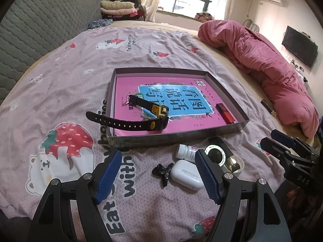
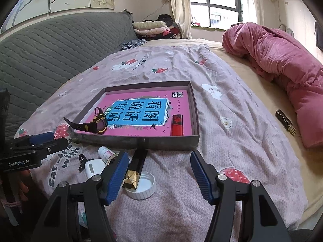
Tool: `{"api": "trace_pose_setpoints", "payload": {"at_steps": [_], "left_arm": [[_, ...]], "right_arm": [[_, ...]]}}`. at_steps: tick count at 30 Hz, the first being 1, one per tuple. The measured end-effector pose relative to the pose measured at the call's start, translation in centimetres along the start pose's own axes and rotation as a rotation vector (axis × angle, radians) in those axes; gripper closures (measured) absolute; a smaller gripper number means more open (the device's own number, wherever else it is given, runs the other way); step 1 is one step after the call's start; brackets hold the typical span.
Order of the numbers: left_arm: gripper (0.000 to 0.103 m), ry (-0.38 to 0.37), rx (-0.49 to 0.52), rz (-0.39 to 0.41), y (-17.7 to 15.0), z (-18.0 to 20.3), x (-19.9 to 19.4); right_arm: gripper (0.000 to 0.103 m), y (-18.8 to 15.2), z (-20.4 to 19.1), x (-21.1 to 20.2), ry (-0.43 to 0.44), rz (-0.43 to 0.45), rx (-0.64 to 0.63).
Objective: Organize rigid objects
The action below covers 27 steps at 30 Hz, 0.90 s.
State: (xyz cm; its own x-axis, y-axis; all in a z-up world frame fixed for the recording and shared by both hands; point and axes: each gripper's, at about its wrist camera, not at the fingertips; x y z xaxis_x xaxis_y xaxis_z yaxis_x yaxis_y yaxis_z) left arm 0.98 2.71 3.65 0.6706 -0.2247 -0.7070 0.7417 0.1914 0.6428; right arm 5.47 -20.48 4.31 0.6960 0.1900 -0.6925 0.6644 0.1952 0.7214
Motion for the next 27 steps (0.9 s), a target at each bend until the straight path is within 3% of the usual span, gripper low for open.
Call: {"api": "trace_pose_setpoints", "payload": {"at_steps": [27], "left_arm": [[0.027, 0.011, -0.048, -0.122, -2.2, 0.1, 1.5]], "right_arm": [[0.04, -2.0, -2.5, 0.9, 0.026, -0.108, -0.092]]}}
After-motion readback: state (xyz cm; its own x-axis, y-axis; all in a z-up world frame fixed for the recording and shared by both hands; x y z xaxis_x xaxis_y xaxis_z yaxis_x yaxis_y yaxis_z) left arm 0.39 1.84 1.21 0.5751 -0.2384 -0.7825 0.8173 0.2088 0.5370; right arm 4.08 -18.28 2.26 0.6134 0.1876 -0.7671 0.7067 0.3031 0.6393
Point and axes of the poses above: each gripper's, at about its wrist camera, not at the fingertips, and x roughly the way its jaws point, z to its right, y to its top, and after that the axes turned 10 degrees about -y, right-handed
